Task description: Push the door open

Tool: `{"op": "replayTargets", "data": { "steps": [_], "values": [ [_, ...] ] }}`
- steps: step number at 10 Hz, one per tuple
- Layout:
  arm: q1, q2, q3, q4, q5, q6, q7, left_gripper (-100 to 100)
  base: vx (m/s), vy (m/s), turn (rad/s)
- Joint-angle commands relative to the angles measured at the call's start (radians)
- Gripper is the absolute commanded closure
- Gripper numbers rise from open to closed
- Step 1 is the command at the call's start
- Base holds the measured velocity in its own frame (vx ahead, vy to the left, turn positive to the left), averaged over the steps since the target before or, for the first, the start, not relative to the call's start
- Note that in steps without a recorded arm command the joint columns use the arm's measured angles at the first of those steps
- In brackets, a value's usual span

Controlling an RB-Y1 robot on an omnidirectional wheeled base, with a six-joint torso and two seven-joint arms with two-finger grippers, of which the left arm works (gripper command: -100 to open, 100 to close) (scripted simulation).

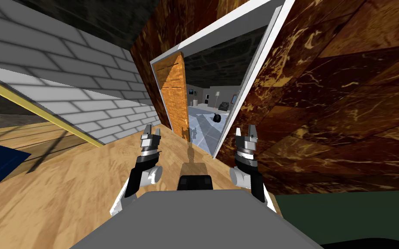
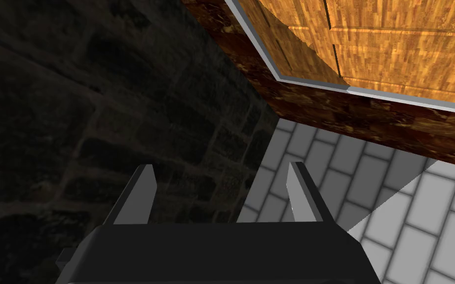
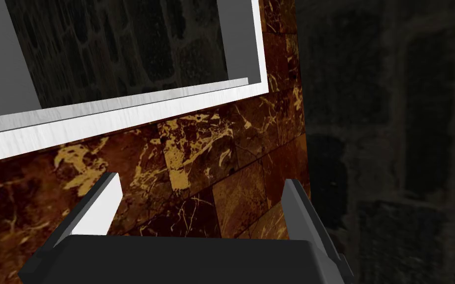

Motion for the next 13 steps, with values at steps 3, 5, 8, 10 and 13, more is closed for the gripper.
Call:
{"op": "replayTargets", "data": {
  "steps": [3,5,8,10,13],
  "values": [
    [-0.024,0.015,0.005,0.064,0.0,-0.014,-0.001,-100,0.067,0.063,-0.091],
    [-0.041,0.024,0.009,0.108,-0.001,-0.024,-0.002,-100,0.087,0.107,-0.125],
    [-0.062,0.034,0.014,0.161,-0.001,-0.036,-0.003,-100,0.083,0.079,-0.074],
    [-0.078,0.04,0.017,0.205,-0.001,-0.046,-0.003,-100,0.063,0.076,-0.116],
    [-0.104,0.049,0.023,0.272,-0.002,-0.061,-0.005,-100,0.073,0.092,-0.097]
  ]
}}
